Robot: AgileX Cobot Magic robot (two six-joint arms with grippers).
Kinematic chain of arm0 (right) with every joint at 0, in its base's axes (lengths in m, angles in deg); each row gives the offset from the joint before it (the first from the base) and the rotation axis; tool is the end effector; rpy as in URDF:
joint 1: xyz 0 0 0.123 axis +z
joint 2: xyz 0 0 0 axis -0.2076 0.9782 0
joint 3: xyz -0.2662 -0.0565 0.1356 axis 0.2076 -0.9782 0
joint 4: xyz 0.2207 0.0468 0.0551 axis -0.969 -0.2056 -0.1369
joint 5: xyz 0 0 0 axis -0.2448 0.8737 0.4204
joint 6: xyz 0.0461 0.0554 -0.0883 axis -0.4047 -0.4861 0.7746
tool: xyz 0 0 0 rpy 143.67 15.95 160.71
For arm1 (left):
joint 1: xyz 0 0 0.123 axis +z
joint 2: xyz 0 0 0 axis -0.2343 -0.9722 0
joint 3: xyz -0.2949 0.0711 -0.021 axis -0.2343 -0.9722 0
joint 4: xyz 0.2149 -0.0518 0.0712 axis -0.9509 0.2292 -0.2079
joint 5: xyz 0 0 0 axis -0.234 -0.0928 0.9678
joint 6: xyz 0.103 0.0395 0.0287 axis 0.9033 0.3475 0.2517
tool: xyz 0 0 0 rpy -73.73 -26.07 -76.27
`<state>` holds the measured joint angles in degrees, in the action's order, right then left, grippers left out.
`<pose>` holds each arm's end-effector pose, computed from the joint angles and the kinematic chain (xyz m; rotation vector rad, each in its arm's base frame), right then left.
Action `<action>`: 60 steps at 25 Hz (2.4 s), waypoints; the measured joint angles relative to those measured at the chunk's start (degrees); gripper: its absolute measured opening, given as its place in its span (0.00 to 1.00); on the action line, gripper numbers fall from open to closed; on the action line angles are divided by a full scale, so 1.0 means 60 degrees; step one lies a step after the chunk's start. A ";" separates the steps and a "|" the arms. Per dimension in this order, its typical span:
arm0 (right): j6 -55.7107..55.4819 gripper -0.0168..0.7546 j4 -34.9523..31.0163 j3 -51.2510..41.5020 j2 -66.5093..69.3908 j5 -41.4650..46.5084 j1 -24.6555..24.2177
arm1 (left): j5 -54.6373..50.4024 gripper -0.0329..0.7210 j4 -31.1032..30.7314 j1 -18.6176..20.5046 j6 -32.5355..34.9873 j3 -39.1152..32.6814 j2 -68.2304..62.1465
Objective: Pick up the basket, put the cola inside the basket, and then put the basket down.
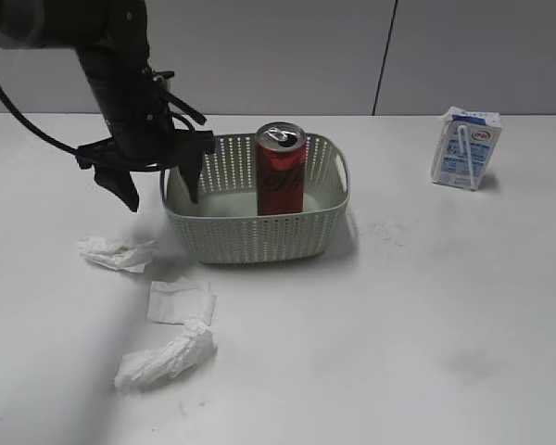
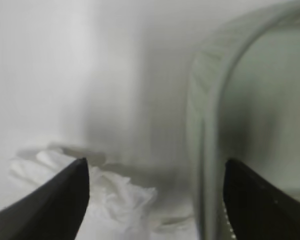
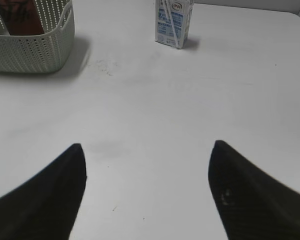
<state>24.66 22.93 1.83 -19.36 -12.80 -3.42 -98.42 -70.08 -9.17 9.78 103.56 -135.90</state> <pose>-0.0088 0.0022 0.2447 -0.1842 2.0077 0.1173 0.3966 -0.1885 0.1795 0.0227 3.1078 -0.3191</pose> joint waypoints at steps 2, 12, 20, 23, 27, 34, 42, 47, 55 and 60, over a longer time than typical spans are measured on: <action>0.0000 0.76 0.0000 0.0000 0.0000 -0.0011 0.0000 | -0.0461 0.88 -0.0351 0.0144 0.0098 0.0000 0.0175; 0.0000 0.76 0.0002 0.0000 0.0000 -0.0035 0.0000 | -0.0798 0.79 -0.1150 0.1387 0.0961 0.0003 0.2210; 0.0009 0.76 0.0002 0.0000 0.0000 -0.0043 0.0000 | -0.0812 0.78 -0.0475 0.1445 0.1844 -0.0297 0.4427; 0.0009 0.76 0.0002 0.0000 0.0000 -0.0043 0.0000 | -0.0822 0.77 -0.0481 0.1437 0.1979 -0.1263 0.5541; 0.0009 0.76 0.0002 0.0000 0.0000 -0.0043 0.0000 | -0.0830 0.76 -0.1247 0.1430 0.2010 -0.3328 0.7196; 0.0009 0.75 0.0002 0.0000 0.0000 -0.0043 0.0000 | -0.0612 0.76 -0.1558 0.1430 0.2030 -0.6915 1.0454; 0.0009 0.72 0.0002 0.0000 0.0000 -0.0043 0.0000 | 0.0947 0.76 -0.2030 0.1430 0.2030 -1.0233 1.3841; 0.0018 0.71 0.0002 0.0000 0.0000 -0.0043 0.0000 | 0.1344 0.76 -0.2054 0.1430 0.2038 -1.1344 1.5685; 0.0019 0.71 0.0010 0.0000 0.0000 -0.0043 0.0000 | 0.1671 0.76 -0.2090 0.1430 0.2119 -1.1399 1.7884; 0.0019 0.71 0.0010 0.0000 0.0000 -0.0043 0.0000 | 0.1662 0.76 -0.2090 0.1430 0.2169 -1.1399 1.9042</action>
<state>24.78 22.99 1.83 -19.36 -13.06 -3.42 -88.45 -82.62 -0.59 22.80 35.17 -21.65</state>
